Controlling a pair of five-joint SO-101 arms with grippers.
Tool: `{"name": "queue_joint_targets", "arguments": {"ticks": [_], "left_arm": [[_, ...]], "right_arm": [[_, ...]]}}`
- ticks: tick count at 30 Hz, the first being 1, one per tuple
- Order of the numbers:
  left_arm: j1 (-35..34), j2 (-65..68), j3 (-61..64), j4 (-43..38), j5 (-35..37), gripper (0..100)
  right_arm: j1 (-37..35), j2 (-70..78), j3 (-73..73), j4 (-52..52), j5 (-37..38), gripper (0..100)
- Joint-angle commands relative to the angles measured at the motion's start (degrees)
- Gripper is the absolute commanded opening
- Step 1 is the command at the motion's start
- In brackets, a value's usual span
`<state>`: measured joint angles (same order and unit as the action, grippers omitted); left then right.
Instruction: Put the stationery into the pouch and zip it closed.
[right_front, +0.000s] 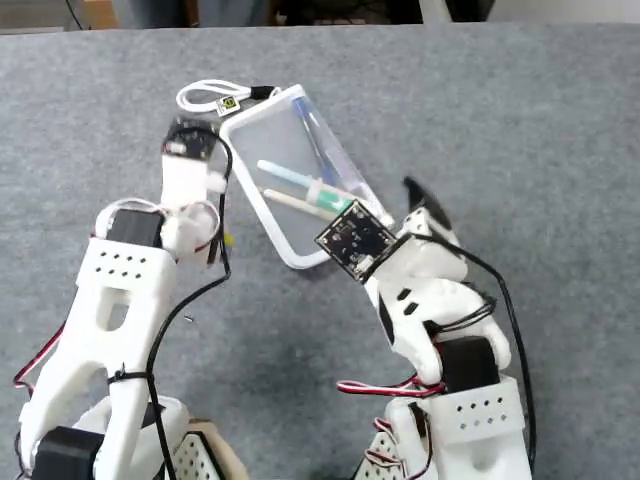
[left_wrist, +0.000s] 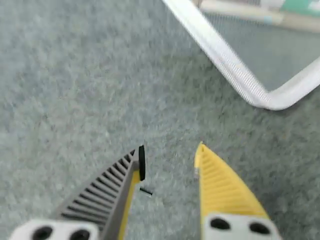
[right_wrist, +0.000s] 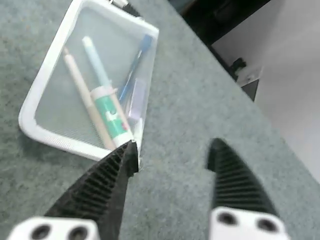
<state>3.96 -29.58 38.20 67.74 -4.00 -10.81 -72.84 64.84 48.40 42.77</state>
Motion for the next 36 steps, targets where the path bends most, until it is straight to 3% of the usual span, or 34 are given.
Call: {"name": "queue_joint_targets", "arguments": {"ticks": [1,6,17,23,27,36], "left_arm": [[1.63,-0.7,3.21,2.46,0.0,17],[3.03,-0.7,7.96,3.96,0.35,16],[2.77,-6.33,18.77,-9.23,3.52,6],[2.68,-21.89,28.26,-11.34,5.27,5],[2.59,-35.34,36.7,-11.43,5.19,5],[-2.15,-61.98,51.74,-10.9,5.27,5]], "right_arm": [[-0.26,-0.22,0.22,1.41,-0.26,2.8],[1.67,-0.22,0.48,6.51,-0.62,2.8],[2.29,-0.31,2.68,17.93,-4.22,2.8],[2.29,-1.89,4.7,21.27,-4.22,2.8],[2.37,-11.47,10.07,22.68,-4.31,2.8],[13.63,-35.56,19.47,27.52,-4.13,2.8]]}}
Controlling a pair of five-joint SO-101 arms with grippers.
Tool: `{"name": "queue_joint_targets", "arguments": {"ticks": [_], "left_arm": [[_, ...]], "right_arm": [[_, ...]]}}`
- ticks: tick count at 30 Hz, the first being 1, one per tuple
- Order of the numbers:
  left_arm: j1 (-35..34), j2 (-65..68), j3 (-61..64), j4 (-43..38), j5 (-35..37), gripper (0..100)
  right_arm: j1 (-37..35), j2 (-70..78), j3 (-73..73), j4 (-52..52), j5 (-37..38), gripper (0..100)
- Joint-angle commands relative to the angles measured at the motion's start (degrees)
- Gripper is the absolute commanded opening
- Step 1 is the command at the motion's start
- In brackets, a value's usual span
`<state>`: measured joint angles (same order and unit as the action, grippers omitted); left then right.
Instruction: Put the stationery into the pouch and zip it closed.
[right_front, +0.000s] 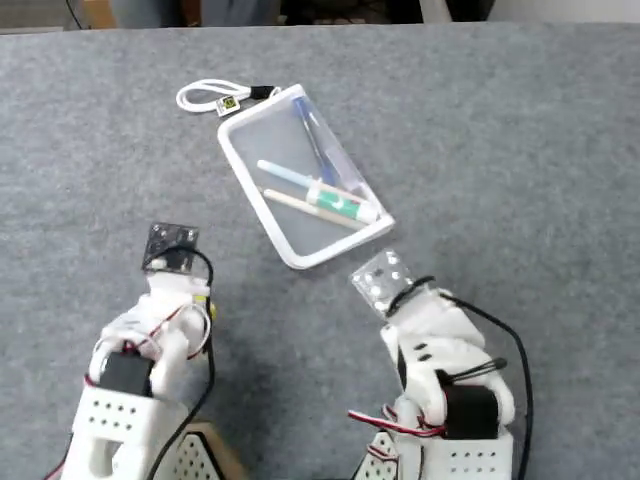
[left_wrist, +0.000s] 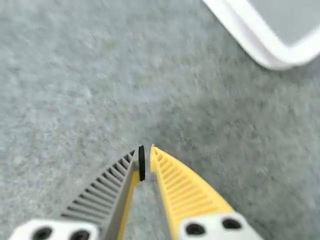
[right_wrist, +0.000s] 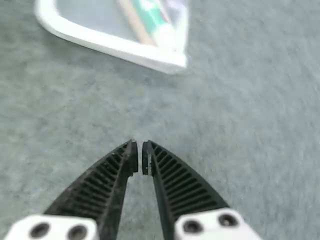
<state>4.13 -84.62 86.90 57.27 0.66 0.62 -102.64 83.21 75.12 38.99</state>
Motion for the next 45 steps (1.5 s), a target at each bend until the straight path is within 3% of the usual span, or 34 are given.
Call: {"name": "queue_joint_targets", "arguments": {"ticks": [1,8,30,35,45], "left_arm": [[-3.12,-8.88,4.88,-0.35,0.62,5],[-3.91,-20.13,10.33,7.21,0.62,5],[-4.0,-18.81,10.42,7.91,0.79,5],[-4.0,-19.25,10.42,15.82,0.79,5],[-3.82,-19.08,10.42,15.38,0.79,5]], "right_arm": [[2.2,-5.05,1.27,0.79,-0.35,2.8],[2.64,-4.62,6.73,0.26,-0.44,2.8],[2.73,-4.44,13.41,0.53,-0.26,2.8],[2.73,-4.35,13.41,0.53,-0.26,2.8],[2.64,-4.35,13.41,0.53,-0.26,2.8]]}}
